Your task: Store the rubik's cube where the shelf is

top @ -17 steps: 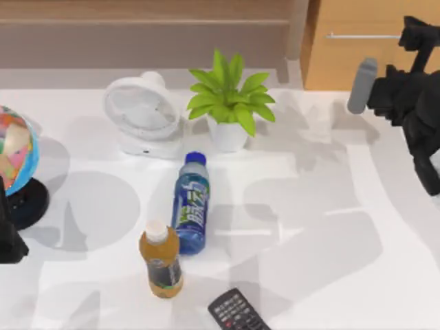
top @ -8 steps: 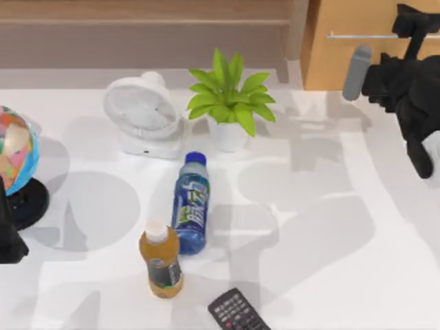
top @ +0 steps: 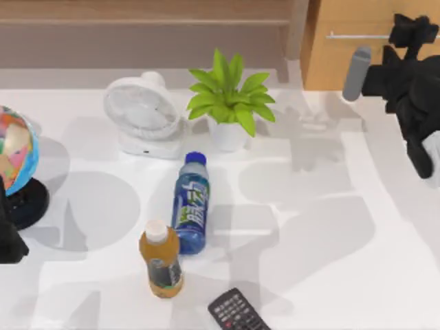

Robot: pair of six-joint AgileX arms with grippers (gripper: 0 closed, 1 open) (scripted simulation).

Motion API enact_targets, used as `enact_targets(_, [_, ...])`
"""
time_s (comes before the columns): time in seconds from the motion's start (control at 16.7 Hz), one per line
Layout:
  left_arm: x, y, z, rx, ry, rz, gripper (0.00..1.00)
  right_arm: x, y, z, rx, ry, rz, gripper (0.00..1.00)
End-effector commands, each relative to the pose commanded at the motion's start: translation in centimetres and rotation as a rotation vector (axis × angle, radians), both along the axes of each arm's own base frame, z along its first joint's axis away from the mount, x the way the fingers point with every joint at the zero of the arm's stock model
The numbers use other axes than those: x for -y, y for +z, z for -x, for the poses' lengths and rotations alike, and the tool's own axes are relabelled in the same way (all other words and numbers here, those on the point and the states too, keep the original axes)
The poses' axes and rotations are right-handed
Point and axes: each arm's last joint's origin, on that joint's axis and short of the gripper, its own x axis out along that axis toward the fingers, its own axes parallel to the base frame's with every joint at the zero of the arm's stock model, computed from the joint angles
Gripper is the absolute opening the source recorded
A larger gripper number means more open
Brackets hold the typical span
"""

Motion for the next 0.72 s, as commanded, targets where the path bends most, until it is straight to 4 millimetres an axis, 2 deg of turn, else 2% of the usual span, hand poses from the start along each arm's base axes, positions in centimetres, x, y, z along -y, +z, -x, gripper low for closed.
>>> enact_targets(0.36, [0.0,0.0,0.0,0.0,0.0,0.0,1.0,0.0,0.0,0.0,0.0,0.0,0.0,0.02])
enact_targets(0.72, [0.0,0.0,0.0,0.0,0.0,0.0,1.0,0.0,0.0,0.0,0.0,0.0,0.0,0.0])
